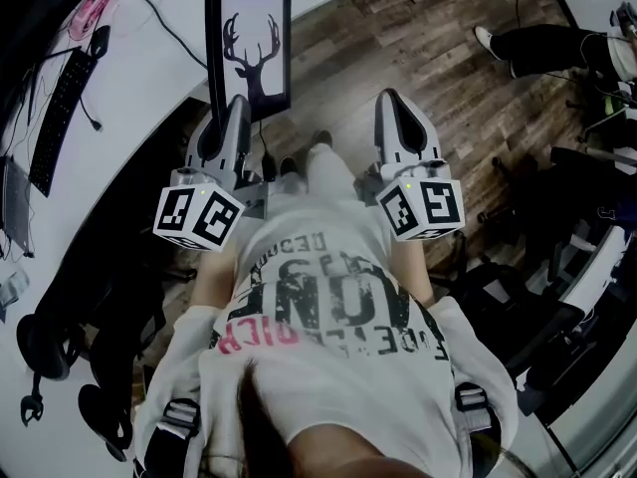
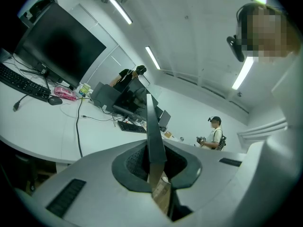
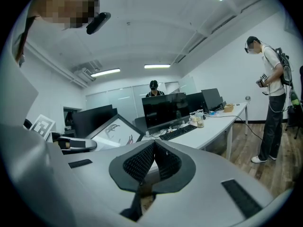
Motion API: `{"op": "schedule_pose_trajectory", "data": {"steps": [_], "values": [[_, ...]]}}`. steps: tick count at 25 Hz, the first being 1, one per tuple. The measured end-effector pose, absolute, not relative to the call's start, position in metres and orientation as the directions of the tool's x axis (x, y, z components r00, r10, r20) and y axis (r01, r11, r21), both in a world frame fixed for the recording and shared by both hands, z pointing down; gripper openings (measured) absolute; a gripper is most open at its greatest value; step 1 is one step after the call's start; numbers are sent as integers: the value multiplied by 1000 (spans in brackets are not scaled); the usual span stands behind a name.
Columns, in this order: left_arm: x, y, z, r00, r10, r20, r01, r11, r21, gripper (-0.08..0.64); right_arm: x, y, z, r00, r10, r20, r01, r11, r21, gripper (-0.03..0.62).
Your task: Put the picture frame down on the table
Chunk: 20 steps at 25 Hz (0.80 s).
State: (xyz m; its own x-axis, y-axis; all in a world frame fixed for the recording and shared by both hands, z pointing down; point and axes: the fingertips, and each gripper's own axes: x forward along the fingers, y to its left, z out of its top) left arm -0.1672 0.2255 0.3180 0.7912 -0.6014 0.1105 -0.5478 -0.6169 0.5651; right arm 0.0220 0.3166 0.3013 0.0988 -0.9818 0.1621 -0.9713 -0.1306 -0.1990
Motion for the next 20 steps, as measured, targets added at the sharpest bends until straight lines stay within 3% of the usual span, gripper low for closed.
{"op": "schedule_pose_trajectory", "data": {"steps": [20], "values": [[-113,142,312,656,-748,98,-644,-486,591,26,118,202,301,-42,-982,183,-977,1,-215,1]]}}
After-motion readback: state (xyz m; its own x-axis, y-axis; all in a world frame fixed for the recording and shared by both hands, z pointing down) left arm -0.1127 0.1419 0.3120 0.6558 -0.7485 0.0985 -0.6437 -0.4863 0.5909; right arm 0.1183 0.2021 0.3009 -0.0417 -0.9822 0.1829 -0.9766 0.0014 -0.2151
